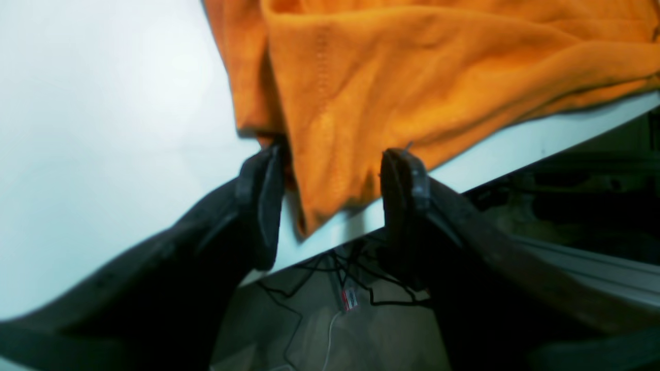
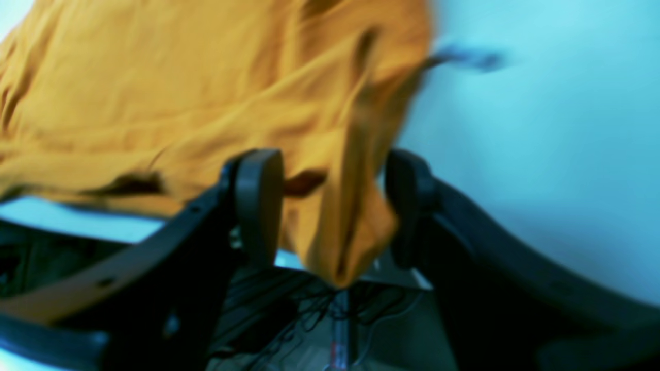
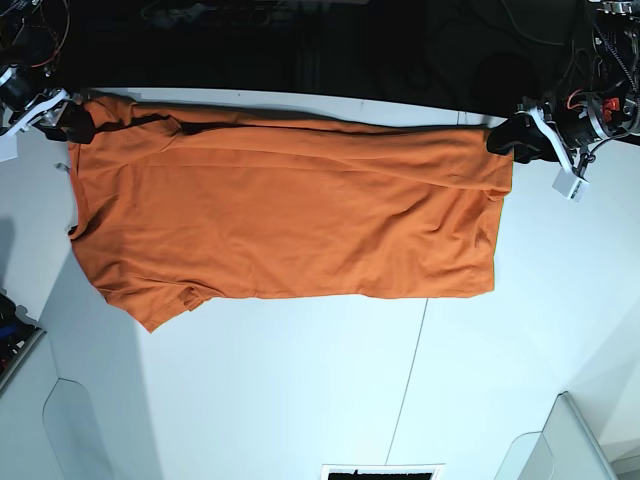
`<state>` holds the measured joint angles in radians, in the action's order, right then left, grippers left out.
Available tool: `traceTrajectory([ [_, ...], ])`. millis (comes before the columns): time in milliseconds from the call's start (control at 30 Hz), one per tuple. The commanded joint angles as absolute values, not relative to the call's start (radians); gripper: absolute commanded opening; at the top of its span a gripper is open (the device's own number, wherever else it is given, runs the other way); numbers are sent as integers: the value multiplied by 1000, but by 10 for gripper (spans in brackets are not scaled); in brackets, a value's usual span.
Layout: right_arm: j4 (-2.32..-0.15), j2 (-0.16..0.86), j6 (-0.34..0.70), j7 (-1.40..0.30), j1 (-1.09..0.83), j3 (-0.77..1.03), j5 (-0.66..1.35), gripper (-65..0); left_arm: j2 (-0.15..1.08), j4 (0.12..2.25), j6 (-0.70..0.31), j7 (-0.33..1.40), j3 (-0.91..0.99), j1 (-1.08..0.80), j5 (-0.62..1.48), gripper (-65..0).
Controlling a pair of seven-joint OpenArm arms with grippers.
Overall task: Layout the t-shirt on the table in an organized manner, then fold the t-shirt properly
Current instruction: 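Grasp the folded edge with both grippers and pull it taut, then move both grippers to the opposite shirt edge and grasp it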
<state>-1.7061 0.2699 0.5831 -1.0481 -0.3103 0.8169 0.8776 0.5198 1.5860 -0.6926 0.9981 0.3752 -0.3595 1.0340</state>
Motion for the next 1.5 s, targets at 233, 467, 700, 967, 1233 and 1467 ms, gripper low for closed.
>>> traceTrajectory([
  [233, -1722, 376, 579, -976, -284, 883, 866, -335, 571, 1603, -698, 978, 516, -340, 1119, -328],
  [467, -1692, 405, 552, -923, -113, 873, 777, -336, 599, 1602, -698, 854, 505, -266, 1039, -328],
  [700, -1450, 405, 532, -842, 161, 747, 651, -335, 641, 1494, -690, 641, 278, -61, 801, -327],
  [967, -1040, 421, 493, -717, 460, 582, 424, -335, 640, 1098, -673, 603, 73, 251, 727, -327],
  [1233, -742, 408, 493, -587, 551, 461, 379, -336, 602, 780, -674, 588, 52, 419, 728, -328],
  [1467, -737, 368, 495, -580, 562, 349, 385, -336, 512, 774, -693, 602, 51, 418, 727, -328],
])
